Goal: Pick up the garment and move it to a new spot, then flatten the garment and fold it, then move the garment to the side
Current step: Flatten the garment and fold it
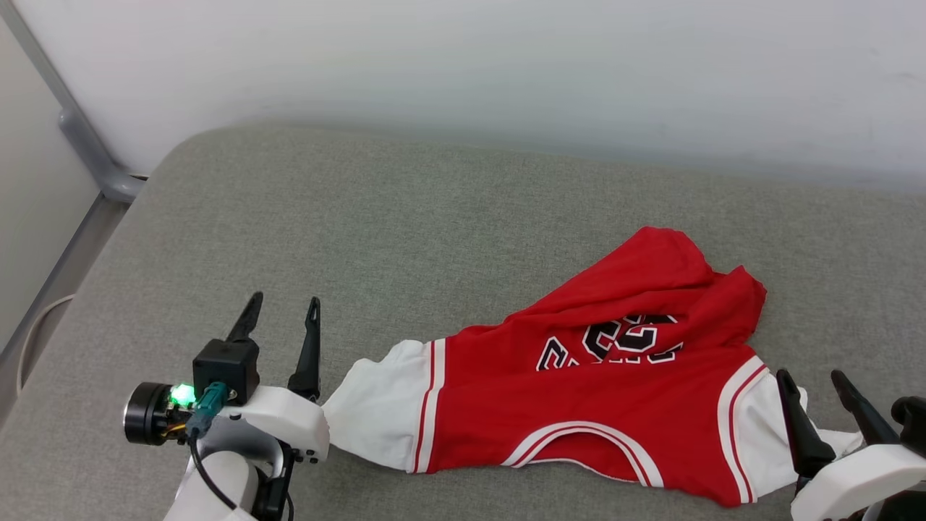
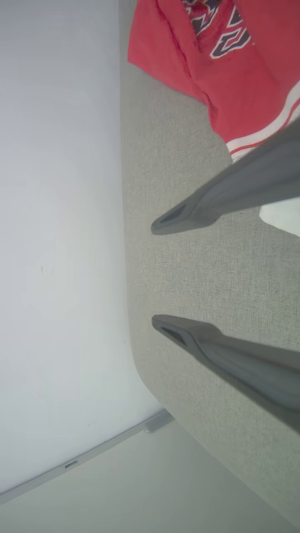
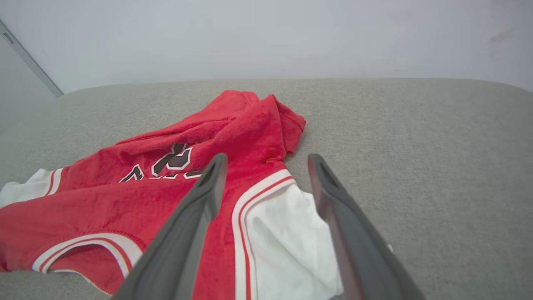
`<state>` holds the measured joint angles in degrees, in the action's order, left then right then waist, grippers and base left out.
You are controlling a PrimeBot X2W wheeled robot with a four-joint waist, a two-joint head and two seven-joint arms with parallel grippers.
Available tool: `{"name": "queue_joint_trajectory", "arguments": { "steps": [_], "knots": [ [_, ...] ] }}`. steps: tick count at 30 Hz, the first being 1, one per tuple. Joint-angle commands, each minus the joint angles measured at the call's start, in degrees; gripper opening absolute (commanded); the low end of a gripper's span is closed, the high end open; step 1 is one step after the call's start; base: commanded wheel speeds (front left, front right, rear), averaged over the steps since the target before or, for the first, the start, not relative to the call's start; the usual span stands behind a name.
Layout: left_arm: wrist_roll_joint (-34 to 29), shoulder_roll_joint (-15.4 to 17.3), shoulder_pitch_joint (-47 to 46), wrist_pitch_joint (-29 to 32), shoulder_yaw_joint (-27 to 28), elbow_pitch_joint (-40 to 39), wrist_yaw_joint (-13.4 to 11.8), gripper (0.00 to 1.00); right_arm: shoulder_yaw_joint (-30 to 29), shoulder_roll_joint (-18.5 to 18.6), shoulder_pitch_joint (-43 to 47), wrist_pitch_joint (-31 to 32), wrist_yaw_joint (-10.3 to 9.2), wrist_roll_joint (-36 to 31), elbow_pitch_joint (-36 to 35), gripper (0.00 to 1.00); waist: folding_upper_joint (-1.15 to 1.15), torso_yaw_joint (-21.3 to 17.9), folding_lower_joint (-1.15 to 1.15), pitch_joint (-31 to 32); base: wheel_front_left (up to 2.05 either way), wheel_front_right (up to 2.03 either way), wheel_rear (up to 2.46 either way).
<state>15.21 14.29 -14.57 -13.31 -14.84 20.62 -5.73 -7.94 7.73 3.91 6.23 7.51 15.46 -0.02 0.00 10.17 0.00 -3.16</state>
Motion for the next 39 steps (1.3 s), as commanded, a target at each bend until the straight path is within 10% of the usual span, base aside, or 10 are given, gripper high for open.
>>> {"name": "queue_joint_trajectory", "arguments": {
  "steps": [1,9,22,39],
  "knots": [
    [-1.02,-0.15,1.54,-1.34,0.19,-2.70,-0.85,1.00,-0.04,0.54,0.82,0.03,-0.04,0.06,-0.83,1.00,0.00,-0.32,0.00,0.14,0.00,0.00,0.00],
    [-3.62,-1.28,6.35,-1.91,1.02,-11.53,-1.43,1.00,-1.52,2.32,1.93,5.53,-0.05,-1.35,-4.63,1.00,0.00,-0.18,0.00,-1.38,0.00,0.00,0.00],
    [-5.26,-2.65,5.12,-1.89,1.58,-12.02,1.11,1.00,-7.64,8.04,0.27,41.07,-0.05,-1.87,-10.11,1.00,0.00,1.67,0.00,-5.75,0.00,0.00,0.00],
    [-6.83,-3.69,3.86,-1.90,4.02,-11.55,2.60,1.00,-8.24,6.89,-5.20,43.25,-0.03,-3.57,3.11,1.00,0.00,4.34,0.00,-9.62,0.00,0.00,0.00]
  ]
}}
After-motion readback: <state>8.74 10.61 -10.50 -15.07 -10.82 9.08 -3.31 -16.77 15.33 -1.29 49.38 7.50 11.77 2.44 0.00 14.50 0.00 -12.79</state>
